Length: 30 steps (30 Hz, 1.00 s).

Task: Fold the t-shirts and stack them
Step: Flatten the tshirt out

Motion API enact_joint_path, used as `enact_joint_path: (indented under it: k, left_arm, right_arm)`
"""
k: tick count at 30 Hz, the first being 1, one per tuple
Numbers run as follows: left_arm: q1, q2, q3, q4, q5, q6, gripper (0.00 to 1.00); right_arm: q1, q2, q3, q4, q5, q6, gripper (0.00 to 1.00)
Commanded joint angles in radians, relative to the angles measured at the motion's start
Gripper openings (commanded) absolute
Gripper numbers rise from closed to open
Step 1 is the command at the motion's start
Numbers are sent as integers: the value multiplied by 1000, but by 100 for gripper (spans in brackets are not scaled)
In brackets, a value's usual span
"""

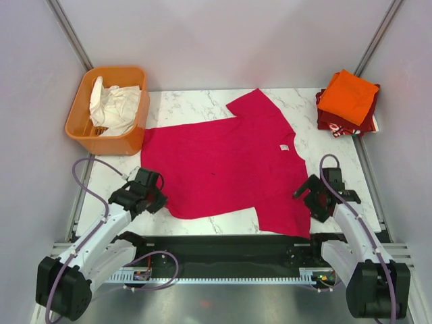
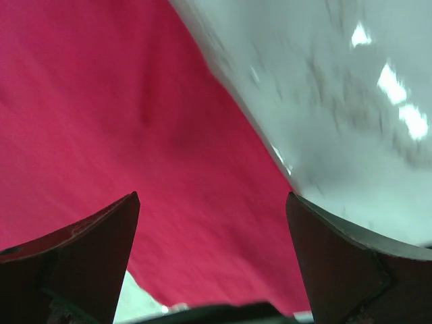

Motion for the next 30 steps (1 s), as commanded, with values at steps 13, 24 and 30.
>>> enact_joint_path:
  k: [13, 24, 30]
  left_arm:
    - [21, -52, -65, 160, 137, 63, 2]
    - [21, -49, -97, 172, 137, 54, 2]
    - [21, -6, -119, 227, 155, 59, 2]
  right_arm:
    - [259, 114, 284, -547, 142, 126, 96]
    - [359, 235, 166, -385, -77, 180, 69]
    - [313, 96, 64, -322, -84, 184, 73]
